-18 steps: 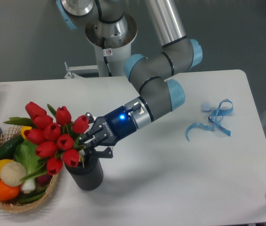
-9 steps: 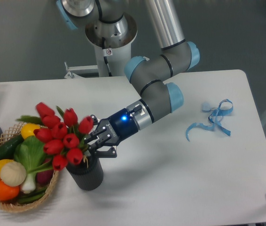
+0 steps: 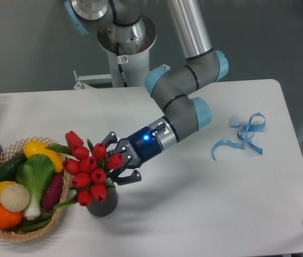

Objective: Insert the flowers into the vase
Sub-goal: 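Lower the tulip stems down into the black vase, then open the gripper and release the tulips in the vase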

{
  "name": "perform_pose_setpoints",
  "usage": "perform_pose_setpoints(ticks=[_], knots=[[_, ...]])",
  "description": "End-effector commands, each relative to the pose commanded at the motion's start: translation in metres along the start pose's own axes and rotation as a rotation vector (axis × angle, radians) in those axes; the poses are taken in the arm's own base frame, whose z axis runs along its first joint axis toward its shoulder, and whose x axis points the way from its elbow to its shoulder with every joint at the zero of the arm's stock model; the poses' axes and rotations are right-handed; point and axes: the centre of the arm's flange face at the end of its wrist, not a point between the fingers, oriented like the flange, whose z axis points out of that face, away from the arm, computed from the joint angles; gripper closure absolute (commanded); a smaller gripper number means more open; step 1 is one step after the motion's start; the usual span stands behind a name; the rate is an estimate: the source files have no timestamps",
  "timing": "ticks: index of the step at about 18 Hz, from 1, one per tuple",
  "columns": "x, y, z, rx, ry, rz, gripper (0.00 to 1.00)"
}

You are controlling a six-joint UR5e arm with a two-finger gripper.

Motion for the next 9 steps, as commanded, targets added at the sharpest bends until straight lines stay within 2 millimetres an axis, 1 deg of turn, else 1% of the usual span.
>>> perform_pose_setpoints(ticks=[1, 2, 3, 4, 9], knots=[[0.000, 0.001, -0.004, 0.001, -0.007, -0.004, 0.39], [0.001, 0.000, -0.005, 0.001, -0.009, -0.005, 0.32], [0.002, -0.002, -0.006, 0.001, -0.011, -0.007, 0.20], [0.003, -0.004, -0.007, 0.001, -0.012, -0.009, 0.00], [0.004, -0.011, -0.020, 0.002, -0.035, -0.002, 0.00]])
